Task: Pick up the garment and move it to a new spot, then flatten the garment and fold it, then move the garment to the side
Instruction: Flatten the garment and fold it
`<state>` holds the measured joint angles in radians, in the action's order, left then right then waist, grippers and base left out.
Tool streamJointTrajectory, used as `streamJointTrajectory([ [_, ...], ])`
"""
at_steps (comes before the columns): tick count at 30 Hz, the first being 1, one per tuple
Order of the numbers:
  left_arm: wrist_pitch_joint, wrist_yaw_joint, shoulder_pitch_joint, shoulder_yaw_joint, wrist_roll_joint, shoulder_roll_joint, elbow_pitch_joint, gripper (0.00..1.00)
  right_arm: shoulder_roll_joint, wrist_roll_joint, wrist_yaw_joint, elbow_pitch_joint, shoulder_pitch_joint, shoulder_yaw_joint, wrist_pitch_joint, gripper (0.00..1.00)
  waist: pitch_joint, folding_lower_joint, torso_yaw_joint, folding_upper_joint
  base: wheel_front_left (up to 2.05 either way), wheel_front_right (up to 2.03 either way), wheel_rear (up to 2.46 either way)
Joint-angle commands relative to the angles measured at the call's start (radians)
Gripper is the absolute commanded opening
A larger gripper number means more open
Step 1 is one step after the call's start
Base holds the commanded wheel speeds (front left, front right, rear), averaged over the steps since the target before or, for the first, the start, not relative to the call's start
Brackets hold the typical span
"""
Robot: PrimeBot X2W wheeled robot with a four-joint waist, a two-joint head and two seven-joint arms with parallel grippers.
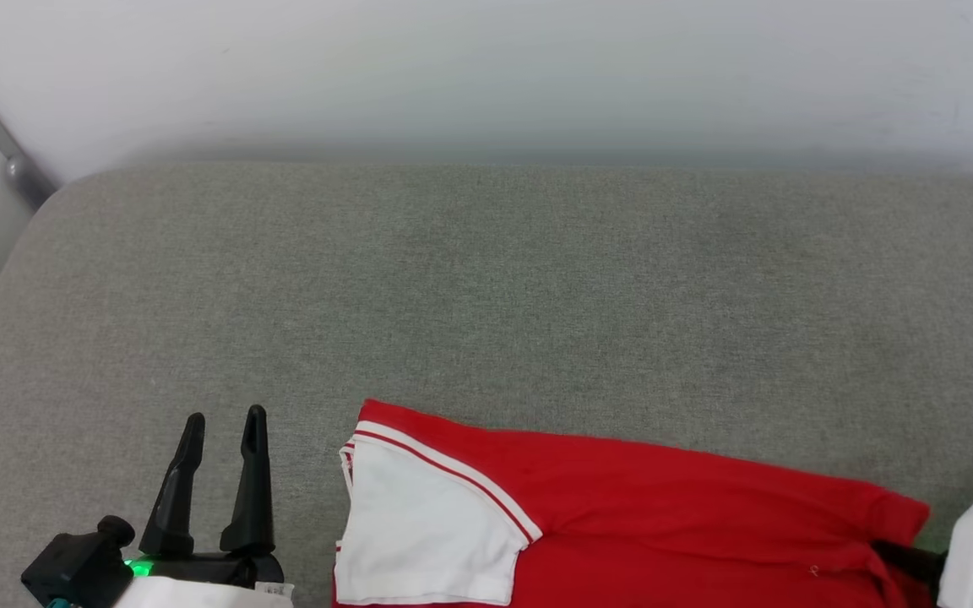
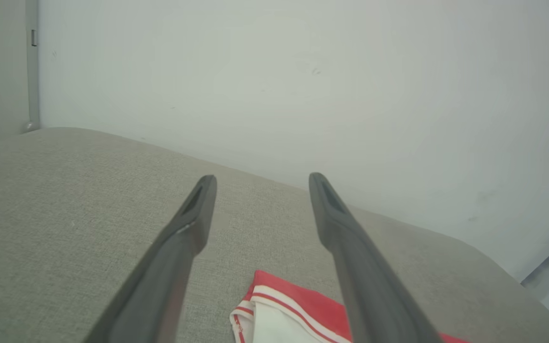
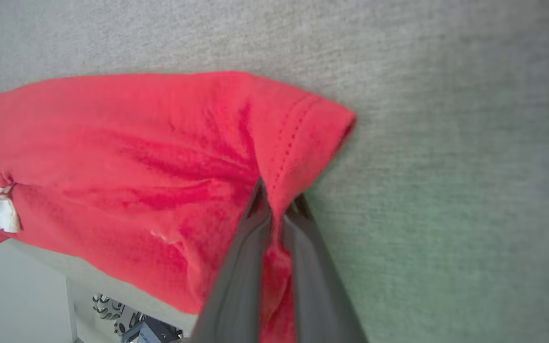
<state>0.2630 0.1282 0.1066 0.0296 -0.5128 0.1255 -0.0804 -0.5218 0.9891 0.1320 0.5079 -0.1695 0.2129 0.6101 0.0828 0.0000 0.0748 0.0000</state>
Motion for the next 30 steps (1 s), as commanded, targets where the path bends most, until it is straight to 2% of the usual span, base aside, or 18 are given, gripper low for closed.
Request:
streamJointTrajectory([
  [1,0.002,0.002,0.003,-0.003,0.007,0.0,0.004,1.0,-0.031,0.004,-0.003,0.011,0.022,-0.011,0.004,0.0,-0.002,0.0,-0.003,0.0,0.0,0.0,0.0],
  [11,0.002,0.003,0.011,-0.013,0.003,-0.001,0.024,1.0,-0.158,0.03,-0.002,0.011,0.029,-0.114,0.02,0.0,-0.012,0.0,-0.022,0.0,0.0,0.0,0.0],
  [15,0.002,0.003,0.019,-0.012,0.002,0.002,0.033,1.0,-0.204,-0.004,-0.002,0.024,0.035,-0.17,0.017,0.0,-0.019,0.0,-0.028,0.0,0.0,0.0,0.0],
  [23,0.002,0.003,0.031,-0.015,-0.003,-0.004,0.044,1.0,-0.19,-0.038,-0.002,-0.094,0.088,-0.294,0.084,0.0,-0.027,0.0,-0.043,0.0,0.0,0.0,0.0],
  [30,0.002,0.003,0.045,-0.034,0.007,-0.015,0.069,1.0,-0.066,-0.065,-0.002,-0.34,0.134,-0.351,0.268,0.0,-0.04,0.0,-0.058,0.0,0.0,0.0,0.0],
])
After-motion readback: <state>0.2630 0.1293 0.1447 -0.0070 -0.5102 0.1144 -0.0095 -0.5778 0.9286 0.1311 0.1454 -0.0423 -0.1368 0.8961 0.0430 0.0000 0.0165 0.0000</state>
